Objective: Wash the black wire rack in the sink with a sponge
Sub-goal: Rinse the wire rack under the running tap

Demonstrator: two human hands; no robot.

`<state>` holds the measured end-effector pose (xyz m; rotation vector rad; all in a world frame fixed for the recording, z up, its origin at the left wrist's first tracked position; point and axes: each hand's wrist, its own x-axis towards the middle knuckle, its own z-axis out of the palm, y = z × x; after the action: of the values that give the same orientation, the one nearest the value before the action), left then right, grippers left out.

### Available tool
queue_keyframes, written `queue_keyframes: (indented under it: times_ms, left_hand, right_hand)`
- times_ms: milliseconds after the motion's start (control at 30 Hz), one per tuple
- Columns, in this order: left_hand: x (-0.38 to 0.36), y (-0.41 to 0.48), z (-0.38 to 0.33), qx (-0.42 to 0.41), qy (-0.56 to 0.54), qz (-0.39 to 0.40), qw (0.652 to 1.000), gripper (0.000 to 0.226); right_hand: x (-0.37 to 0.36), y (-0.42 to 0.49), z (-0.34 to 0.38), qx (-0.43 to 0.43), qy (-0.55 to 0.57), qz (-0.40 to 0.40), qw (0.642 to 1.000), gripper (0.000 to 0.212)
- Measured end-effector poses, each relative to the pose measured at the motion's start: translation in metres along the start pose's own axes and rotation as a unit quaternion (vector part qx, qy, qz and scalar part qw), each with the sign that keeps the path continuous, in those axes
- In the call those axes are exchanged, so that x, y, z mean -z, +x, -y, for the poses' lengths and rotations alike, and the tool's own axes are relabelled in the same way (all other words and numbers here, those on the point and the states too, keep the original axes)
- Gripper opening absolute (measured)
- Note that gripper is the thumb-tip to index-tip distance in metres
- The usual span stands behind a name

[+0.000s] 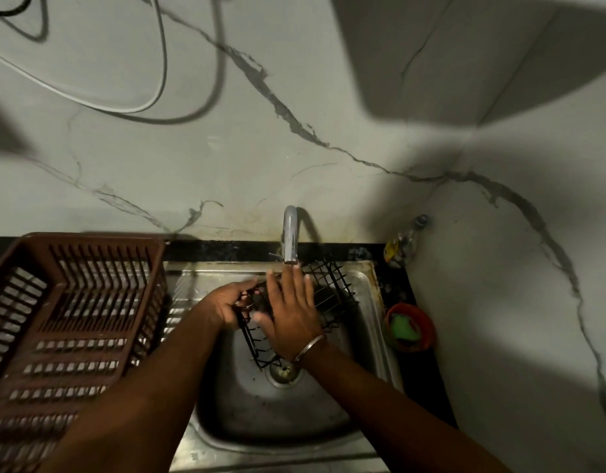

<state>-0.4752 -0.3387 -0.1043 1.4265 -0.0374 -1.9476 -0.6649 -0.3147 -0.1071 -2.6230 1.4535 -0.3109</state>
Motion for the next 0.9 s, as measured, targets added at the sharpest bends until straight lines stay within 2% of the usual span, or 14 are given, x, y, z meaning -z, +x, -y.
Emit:
queue_keyframes:
  times_ms: [200, 300, 400, 500, 600, 667, 700, 800, 900]
  left_hand:
    - [0.02, 0.011, 0.001, 0.017, 0.005, -0.032, 0.999, 0.018]
    - [0.035, 0.017, 0.005, 0.019, 0.004, -0.045, 0.999, 0.021]
    - [0.048, 0.023, 0.009, 0.019, -0.02, -0.047, 0.999, 0.037]
    - [0.055, 0.022, 0.013, 0.013, -0.007, -0.031, 0.999, 0.038]
    - [0.074, 0.036, 0.02, 0.022, -0.038, -0.038, 0.998, 0.056]
    - [0.083, 0.038, 0.026, 0.025, -0.035, -0.026, 0.999, 0.06]
    - [0.088, 0.043, 0.028, 0.027, -0.043, -0.027, 0.998, 0.06]
    - [0.085, 0.034, 0.039, 0.027, -0.03, -0.043, 0.998, 0.053]
    - [0.083, 0.029, 0.048, 0.006, -0.05, -0.013, 0.999, 0.047]
  right_hand:
    - [-0.001, -0.001, -0.003, 0.018, -0.009, 0.003, 1.0, 0.077]
    - [0.0, 0.002, -0.005, -0.027, 0.013, 0.005, 1.0, 0.077]
    - [0.0, 0.006, -0.005, 0.035, -0.01, 0.019, 0.999, 0.075]
    - [0.003, 0.012, -0.003, -0.024, 0.011, 0.018, 0.999, 0.075]
    - [0.0, 0.013, 0.0, 0.004, -0.007, 0.03, 1.0, 0.076]
    - [0.0, 0.015, 0.001, -0.041, 0.007, 0.024, 0.999, 0.075]
    - [0.0, 0.015, 0.001, -0.061, 0.011, 0.025, 0.998, 0.076]
    - [-0.004, 0.014, 0.003, -0.019, -0.012, 0.035, 0.999, 0.077]
    - [-0.001, 0.019, 0.007, -0.072, 0.002, 0.02, 0.997, 0.077]
